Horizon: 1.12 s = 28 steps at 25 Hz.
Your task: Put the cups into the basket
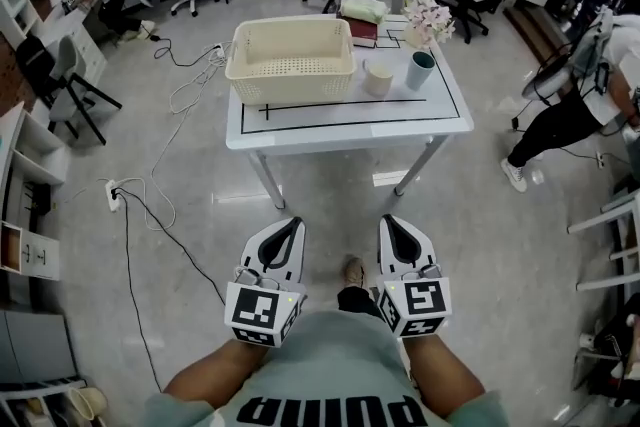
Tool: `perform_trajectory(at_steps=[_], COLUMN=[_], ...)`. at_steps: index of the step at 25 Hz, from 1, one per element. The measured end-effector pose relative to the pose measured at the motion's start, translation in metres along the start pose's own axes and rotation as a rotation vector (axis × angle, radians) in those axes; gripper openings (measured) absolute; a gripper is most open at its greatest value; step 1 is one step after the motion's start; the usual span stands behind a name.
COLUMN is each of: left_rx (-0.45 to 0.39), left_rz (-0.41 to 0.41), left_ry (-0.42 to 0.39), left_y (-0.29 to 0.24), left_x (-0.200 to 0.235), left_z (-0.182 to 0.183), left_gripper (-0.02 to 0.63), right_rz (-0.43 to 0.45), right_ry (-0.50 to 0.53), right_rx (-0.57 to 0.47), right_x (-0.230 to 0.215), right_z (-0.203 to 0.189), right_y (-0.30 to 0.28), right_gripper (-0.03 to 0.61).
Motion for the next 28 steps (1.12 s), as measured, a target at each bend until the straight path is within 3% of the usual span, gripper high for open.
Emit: perform_trajectory(at_steps=[15,28], left_rx=[0.015,0.032], left_rz=[0.148,0.184], left_ry=[0.037,0.024], left_y=[-0.134,-0.184], left_x=[-0.016,-0.011], left_z=[0.03,0.037], left_gripper=[0.005,0.005], right_rz=[0.176,0.191], right_ry=[0.054,0.048], right_rx=[0.013,0.021], right_x=[-0.104,-0.142], right_z=[0.02,0.024], right_y=[-0.098,-0.14], right_gripper=[0.012,0.012])
Point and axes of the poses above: the fingertips, and each gripper's own axes: y backward along the fingers, x to its left, z out of its top, the point moved 4 cm from there along y, backward along the fingers, and after that the axes turned 4 degrees about y, right-handed, at the moved point
